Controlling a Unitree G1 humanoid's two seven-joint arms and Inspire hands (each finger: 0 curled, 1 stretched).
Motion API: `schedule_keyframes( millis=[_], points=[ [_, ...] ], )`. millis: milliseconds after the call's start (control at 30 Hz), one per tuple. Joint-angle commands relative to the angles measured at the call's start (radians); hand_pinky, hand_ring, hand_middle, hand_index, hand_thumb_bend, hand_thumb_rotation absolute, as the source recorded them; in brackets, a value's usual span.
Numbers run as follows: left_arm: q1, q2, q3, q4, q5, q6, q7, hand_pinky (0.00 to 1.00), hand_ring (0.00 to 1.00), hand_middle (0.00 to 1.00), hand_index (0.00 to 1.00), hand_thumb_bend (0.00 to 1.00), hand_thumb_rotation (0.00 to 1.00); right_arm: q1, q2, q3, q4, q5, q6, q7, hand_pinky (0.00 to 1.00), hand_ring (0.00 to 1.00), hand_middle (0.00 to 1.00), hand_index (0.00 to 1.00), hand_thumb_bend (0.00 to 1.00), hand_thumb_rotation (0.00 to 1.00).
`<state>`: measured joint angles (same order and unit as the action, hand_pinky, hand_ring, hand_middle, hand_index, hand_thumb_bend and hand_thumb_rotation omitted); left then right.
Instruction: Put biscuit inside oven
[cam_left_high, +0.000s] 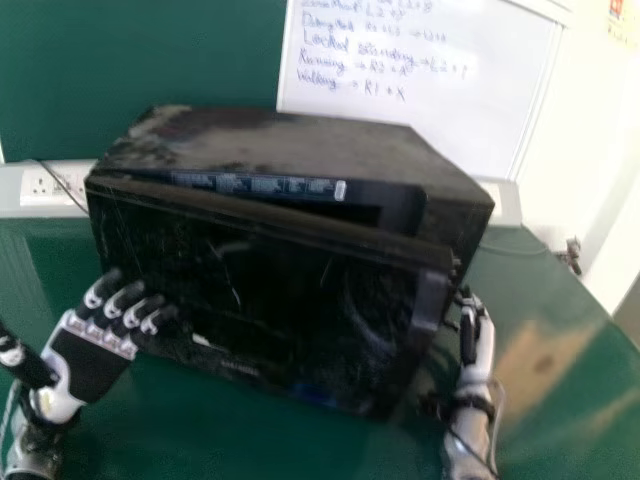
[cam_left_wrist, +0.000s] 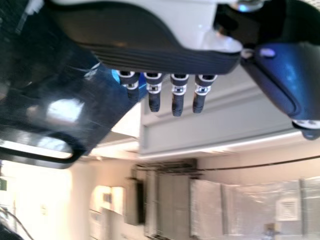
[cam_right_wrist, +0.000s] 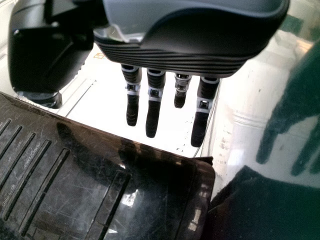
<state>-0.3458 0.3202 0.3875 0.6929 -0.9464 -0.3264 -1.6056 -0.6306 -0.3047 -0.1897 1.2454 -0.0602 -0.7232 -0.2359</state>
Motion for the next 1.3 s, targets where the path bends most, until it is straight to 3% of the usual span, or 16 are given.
schedule_keyframes(
  millis=[0,100,133,167,233,267,400,467,567,667,833,1033,1267],
  points=[
    [-0.002,0.001,0.014,0.026,0.075,-0.045,0.033,0.16,0.35,0.52,0.64,0.01,0.46,0.032,0.020,0.004,0.024,-0.005,0.006,-0.004,0.60,0.73,0.77,0.83,0.74,1.00],
    [0.028,0.000,0.007,-0.033,0.141,-0.026,0.135,0.10,0.33,0.62,0.75,0.00,0.40,0.032,0.018,0.010,0.025,-0.013,0.009,-0.013,0.60,0.73,0.77,0.83,0.75,1.00],
    [0.041,-0.001,0.002,-0.058,0.163,-0.014,0.178,0.10,0.40,0.66,0.77,0.00,0.33,0.032,0.018,0.010,0.025,-0.012,0.009,-0.012,0.60,0.73,0.77,0.83,0.75,1.00],
    [0.049,0.002,-0.004,-0.075,0.190,-0.011,0.213,0.15,0.55,0.72,0.80,0.00,0.16,0.032,0.019,0.006,0.025,-0.006,0.009,-0.007,0.61,0.73,0.77,0.83,0.75,1.00],
    [0.049,0.016,-0.025,-0.092,0.251,-0.014,0.264,0.48,0.73,0.81,0.87,0.00,0.04,0.032,0.022,-0.001,0.025,0.002,0.009,0.002,0.61,0.73,0.77,0.83,0.76,1.00],
    [0.045,0.022,-0.036,-0.099,0.282,-0.018,0.286,0.58,0.79,0.84,0.90,0.00,0.02,0.032,0.022,-0.002,0.025,0.004,0.009,0.003,0.61,0.74,0.77,0.83,0.76,1.00],
    [0.013,0.028,-0.061,-0.088,0.365,-0.025,0.352,0.56,0.80,0.88,0.92,0.00,0.00,0.033,0.019,0.008,0.025,-0.013,0.005,-0.016,0.60,0.73,0.77,0.83,0.76,1.00],
    [0.000,0.026,-0.068,-0.069,0.422,-0.068,0.414,0.57,0.80,0.87,0.91,0.13,0.00,0.033,0.021,0.006,0.025,-0.009,0.002,-0.013,0.59,0.73,0.76,0.82,0.76,1.00],
    [-0.011,0.021,-0.073,-0.063,0.469,-0.061,0.510,0.68,0.87,0.91,0.93,0.26,0.00,0.032,0.024,0.001,0.026,-0.002,0.008,-0.003,0.61,0.73,0.76,0.82,0.78,1.00],
    [-0.023,0.014,-0.074,-0.062,0.495,-0.035,0.595,0.77,0.93,0.96,0.98,0.31,0.00,0.031,0.024,0.001,0.026,-0.004,0.010,-0.005,0.61,0.73,0.76,0.83,0.78,1.00],
    [-0.027,0.008,-0.075,-0.080,0.536,0.005,0.718,0.91,1.00,1.00,1.00,0.31,0.00,0.033,0.024,-0.001,0.026,0.000,0.006,0.004,0.61,0.74,0.78,0.82,0.78,1.00],
    [-0.026,0.005,-0.073,-0.071,0.553,0.019,0.780,0.99,1.00,1.00,1.00,0.34,0.00,0.032,0.021,0.009,0.027,-0.013,0.010,-0.010,0.61,0.74,0.77,0.83,0.77,1.00],
    [-0.027,0.011,-0.066,-0.042,0.540,0.017,0.771,0.92,1.00,1.00,1.00,0.45,0.03,0.035,0.018,0.018,0.026,-0.021,0.003,-0.021,0.62,0.74,0.77,0.83,0.75,1.00]
  ],
)
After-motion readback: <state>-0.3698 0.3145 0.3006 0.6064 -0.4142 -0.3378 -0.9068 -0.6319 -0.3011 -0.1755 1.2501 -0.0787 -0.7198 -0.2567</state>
